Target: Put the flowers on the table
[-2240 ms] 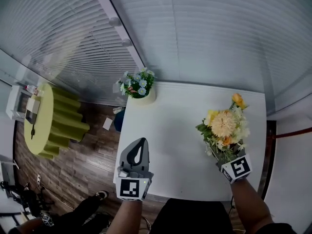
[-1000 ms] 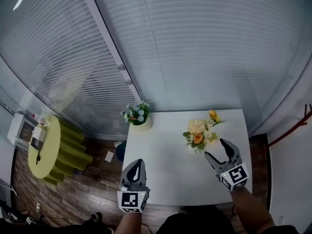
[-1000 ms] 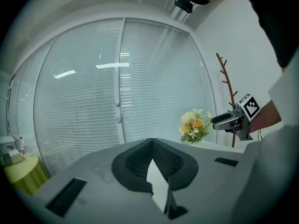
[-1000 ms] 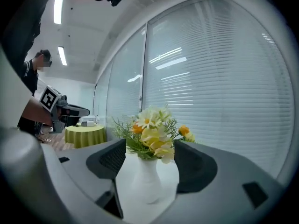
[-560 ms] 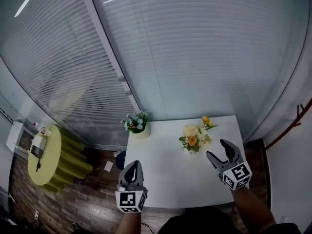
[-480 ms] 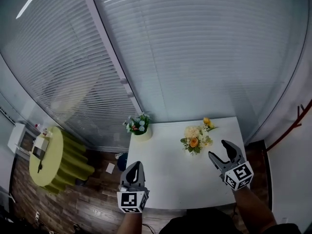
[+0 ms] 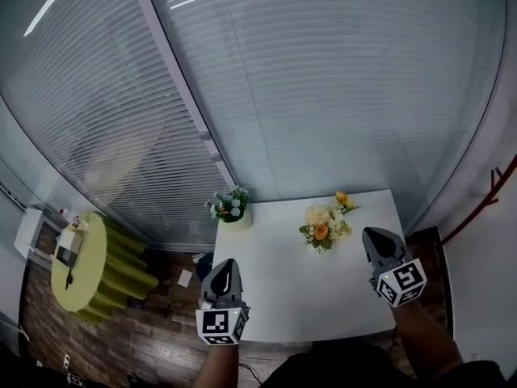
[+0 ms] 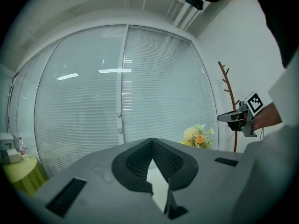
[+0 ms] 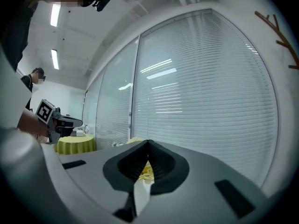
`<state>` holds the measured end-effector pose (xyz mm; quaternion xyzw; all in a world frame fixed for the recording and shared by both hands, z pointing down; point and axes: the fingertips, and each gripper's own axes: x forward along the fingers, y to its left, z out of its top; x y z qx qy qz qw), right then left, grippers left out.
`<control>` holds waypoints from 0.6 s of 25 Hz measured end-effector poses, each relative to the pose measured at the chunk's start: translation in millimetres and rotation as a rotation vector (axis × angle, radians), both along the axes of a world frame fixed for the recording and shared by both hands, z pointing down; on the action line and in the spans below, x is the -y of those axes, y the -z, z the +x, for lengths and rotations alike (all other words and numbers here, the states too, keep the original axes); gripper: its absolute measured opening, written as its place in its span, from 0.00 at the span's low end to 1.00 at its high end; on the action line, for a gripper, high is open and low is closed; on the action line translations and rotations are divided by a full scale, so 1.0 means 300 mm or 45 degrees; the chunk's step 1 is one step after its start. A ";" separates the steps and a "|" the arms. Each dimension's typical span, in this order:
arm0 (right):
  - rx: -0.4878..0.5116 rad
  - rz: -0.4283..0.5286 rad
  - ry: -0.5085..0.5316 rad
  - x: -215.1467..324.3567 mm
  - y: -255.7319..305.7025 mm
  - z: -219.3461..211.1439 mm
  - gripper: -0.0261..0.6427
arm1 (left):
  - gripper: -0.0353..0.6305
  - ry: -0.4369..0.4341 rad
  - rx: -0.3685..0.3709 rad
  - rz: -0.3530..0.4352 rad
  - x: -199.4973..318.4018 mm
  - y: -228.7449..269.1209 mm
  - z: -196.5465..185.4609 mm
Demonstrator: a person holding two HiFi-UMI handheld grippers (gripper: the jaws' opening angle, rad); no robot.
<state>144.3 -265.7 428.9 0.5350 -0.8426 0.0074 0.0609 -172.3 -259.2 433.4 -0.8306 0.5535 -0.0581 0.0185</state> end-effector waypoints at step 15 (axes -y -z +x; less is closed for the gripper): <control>-0.014 0.052 -0.017 0.015 0.053 -0.005 0.07 | 0.05 0.025 0.014 0.025 0.010 0.039 -0.028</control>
